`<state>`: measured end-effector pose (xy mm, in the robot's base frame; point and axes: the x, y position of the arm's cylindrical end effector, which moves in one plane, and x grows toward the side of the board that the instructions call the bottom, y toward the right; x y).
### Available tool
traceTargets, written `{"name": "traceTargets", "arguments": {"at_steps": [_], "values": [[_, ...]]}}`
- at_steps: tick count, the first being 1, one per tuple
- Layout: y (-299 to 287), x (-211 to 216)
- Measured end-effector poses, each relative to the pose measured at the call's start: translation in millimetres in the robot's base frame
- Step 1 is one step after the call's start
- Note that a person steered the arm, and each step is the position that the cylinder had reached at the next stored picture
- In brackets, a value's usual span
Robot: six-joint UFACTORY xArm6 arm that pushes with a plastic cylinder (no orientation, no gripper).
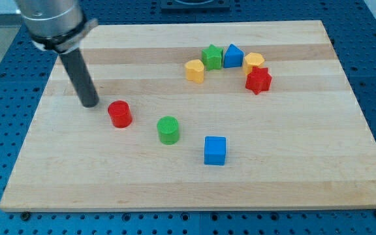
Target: Push red circle to the yellow heart
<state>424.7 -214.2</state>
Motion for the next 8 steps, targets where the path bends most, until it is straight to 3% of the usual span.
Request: {"name": "traceTargets", "arguments": {"at_steps": [1,3,6,8], "values": [[-25,7],[-17,62],[152,13],[162,13]]}}
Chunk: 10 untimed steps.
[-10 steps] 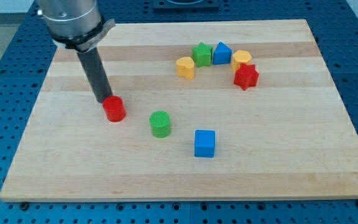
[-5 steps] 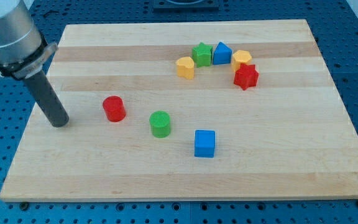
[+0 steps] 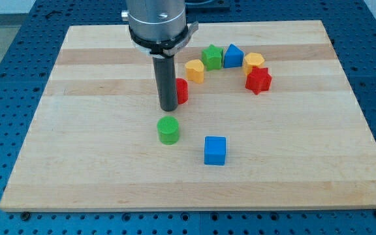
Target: Push red circle to the yellow heart
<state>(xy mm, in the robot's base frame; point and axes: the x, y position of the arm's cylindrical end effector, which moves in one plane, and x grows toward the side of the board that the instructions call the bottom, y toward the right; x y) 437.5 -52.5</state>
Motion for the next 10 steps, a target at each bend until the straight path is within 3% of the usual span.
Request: {"name": "traceTargets", "arguments": {"at_steps": [3,5,7,10], "values": [[4,-15],[-40,-5],[-34,-45],[-33,-18]]}}
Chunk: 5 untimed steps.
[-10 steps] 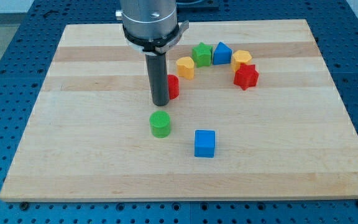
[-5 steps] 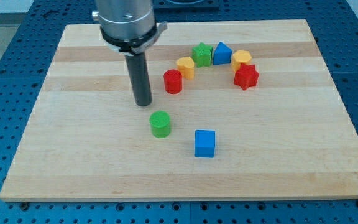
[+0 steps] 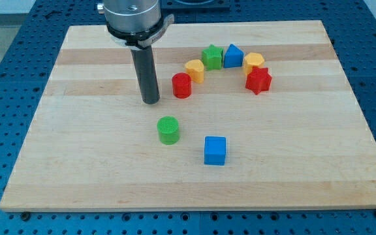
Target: Push red circle to the yellow heart
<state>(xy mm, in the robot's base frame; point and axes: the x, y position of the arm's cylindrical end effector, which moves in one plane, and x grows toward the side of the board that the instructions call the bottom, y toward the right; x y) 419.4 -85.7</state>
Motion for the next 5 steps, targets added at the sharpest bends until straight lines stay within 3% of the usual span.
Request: {"name": "traceTargets", "arguments": {"at_steps": [5], "values": [[53,-1]]}}
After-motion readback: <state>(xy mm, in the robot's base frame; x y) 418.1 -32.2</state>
